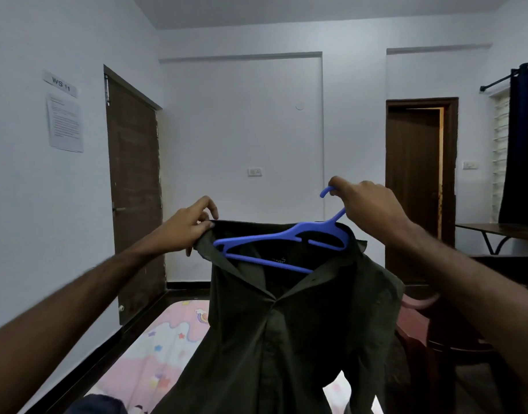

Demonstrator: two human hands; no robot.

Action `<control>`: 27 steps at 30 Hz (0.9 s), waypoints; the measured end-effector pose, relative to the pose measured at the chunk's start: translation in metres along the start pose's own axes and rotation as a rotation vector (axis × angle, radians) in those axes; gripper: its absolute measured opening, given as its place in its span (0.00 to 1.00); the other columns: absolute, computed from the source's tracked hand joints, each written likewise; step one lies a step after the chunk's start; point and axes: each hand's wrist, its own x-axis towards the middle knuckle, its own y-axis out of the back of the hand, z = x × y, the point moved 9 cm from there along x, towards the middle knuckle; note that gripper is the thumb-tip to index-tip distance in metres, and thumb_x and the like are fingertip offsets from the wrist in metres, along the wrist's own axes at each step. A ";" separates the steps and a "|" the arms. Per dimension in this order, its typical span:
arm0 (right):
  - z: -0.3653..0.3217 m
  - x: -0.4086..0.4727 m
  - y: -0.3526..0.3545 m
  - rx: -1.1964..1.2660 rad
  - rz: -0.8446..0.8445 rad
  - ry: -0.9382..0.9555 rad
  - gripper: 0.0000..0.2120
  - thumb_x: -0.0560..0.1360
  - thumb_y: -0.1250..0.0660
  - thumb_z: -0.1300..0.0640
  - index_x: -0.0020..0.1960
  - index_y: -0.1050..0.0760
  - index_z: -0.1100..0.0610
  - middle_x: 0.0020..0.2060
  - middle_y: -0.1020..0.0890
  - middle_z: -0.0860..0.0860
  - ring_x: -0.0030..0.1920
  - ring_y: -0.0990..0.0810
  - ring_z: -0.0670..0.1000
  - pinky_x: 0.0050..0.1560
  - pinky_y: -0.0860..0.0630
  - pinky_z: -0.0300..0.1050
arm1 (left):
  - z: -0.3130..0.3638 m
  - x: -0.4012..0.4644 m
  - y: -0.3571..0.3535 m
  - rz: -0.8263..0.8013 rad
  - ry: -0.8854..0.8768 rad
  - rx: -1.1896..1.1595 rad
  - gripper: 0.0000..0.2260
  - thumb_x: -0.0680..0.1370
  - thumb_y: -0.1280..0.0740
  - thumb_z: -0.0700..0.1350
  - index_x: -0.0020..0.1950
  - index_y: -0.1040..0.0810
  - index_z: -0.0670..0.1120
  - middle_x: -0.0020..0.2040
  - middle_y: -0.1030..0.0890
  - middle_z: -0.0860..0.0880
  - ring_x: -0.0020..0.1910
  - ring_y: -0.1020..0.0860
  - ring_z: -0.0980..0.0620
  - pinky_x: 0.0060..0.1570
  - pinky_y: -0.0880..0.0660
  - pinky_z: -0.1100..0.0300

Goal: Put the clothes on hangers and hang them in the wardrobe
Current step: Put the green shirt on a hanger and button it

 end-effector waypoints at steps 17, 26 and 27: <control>-0.076 0.025 -0.038 0.180 -0.186 -0.021 0.16 0.77 0.41 0.64 0.60 0.27 0.49 0.44 0.18 0.47 0.38 0.20 0.58 0.40 0.25 0.48 | 0.082 -0.014 0.007 0.311 -0.098 0.089 0.10 0.74 0.33 0.38 0.52 0.24 0.51 0.26 0.24 0.50 0.25 0.26 0.53 0.31 0.27 0.54; -0.030 0.057 0.012 0.440 0.114 -0.132 0.07 0.85 0.42 0.58 0.57 0.26 0.53 0.43 0.19 0.46 0.29 0.18 0.50 0.32 0.17 0.49 | 0.087 -0.027 0.004 0.315 -0.403 0.447 0.14 0.81 0.40 0.50 0.64 0.24 0.47 0.56 0.23 0.49 0.51 0.23 0.51 0.51 0.24 0.52; -0.034 0.060 0.019 0.447 0.136 -0.110 0.07 0.85 0.42 0.58 0.58 0.26 0.53 0.43 0.20 0.46 0.29 0.18 0.49 0.32 0.17 0.48 | 0.084 -0.019 0.013 0.389 -0.375 0.561 0.17 0.80 0.40 0.54 0.66 0.25 0.47 0.59 0.25 0.47 0.54 0.25 0.48 0.52 0.27 0.50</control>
